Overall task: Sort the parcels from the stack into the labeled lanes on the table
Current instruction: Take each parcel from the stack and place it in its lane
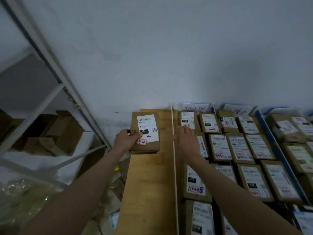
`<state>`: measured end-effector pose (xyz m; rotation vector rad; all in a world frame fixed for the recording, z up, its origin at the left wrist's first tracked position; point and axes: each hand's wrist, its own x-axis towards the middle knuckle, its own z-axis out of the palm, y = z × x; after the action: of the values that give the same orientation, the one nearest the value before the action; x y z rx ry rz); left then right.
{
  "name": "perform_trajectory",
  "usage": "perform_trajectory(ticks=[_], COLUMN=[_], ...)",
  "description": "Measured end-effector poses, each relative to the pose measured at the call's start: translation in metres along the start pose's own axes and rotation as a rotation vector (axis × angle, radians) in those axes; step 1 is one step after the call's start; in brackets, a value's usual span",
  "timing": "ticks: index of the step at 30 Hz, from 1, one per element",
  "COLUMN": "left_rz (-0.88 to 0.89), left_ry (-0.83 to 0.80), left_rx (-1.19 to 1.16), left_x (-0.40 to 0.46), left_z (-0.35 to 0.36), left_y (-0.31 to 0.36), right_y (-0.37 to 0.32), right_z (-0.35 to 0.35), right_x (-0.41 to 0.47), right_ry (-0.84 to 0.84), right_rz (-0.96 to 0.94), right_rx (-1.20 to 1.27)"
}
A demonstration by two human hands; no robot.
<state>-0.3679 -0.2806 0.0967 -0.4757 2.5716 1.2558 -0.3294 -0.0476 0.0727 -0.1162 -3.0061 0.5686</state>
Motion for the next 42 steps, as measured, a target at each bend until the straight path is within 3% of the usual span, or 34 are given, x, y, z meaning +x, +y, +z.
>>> perform_trajectory(ticks=[9, 20, 31, 42], left_rz=[0.109, 0.255, 0.417, 0.441], left_ry=[-0.033, -0.199, -0.423, -0.546], left_rx=[0.028, 0.050, 0.100, 0.150], left_x=[-0.127, -0.244, -0.346, -0.469], left_z=[-0.010, 0.065, 0.203, 0.386], left_y=[-0.011, 0.017, 0.086, 0.144], right_y=[0.004, 0.080, 0.214, 0.394], right_z=[-0.053, -0.126, -0.197, -0.260], right_x=[-0.137, -0.276, -0.391, -0.504], right_ry=[0.057, 0.151, 0.241, 0.262], right_rz=[0.066, 0.277, 0.496, 0.663], right_rx=[-0.109, -0.185, -0.195, -0.194])
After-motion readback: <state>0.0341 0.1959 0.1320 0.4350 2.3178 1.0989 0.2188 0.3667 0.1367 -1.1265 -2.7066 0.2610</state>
